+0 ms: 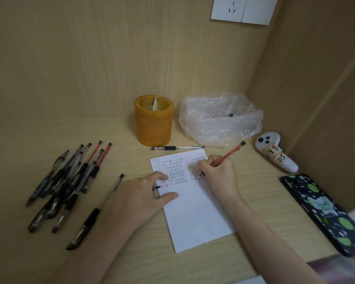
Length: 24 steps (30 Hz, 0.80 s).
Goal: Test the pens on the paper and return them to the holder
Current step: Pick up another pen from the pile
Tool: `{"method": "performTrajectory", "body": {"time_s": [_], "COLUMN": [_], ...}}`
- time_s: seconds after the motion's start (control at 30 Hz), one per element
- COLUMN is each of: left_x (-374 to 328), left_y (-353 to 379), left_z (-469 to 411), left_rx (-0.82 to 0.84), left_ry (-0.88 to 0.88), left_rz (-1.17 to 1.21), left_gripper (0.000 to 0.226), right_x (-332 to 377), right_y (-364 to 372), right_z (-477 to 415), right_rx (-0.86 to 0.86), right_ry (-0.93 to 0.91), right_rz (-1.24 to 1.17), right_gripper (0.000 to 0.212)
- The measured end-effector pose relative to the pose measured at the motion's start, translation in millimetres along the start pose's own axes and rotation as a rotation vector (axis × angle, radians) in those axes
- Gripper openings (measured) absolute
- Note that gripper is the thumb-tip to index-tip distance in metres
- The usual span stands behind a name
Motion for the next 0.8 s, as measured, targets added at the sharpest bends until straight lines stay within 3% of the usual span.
{"method": "performTrajectory", "body": {"time_s": [0.4,0.6,0.67,0.8], "left_x": [0,1,1,-4], "left_y": [-1,-1,-3,-5], "left_z": [0,1,2,5], "left_rx": [-0.026,-0.024,-0.052,-0.093], "left_ry": [0.011,0.013,0.034,0.130], "left_rz": [0.007,0.043,0.136,0.411], "left_gripper": [0.052,0.054,0.054,0.040], "right_x": [-3,-1,4,6], "right_y": [-1,-14,-16,-8], "right_z": [-2,-10,-9,-9], "right_rx": [-0.004,-0.061,0.009,0.261], "right_ry": [0.015,0.188,0.143,0.144], "right_rz": [-0.017,-0.434,-0.500,-0.629], "right_gripper": [0.038,0.040,0.030,0.035]}}
Point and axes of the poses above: each hand's wrist, its own z-axis away from the middle knuckle, its own y-axis out of the palm, x = y × z, the point moved 3 cm from there along -z, towards the middle knuckle, and after that the axes turned 5 degrees about z, right-handed, at the moved point
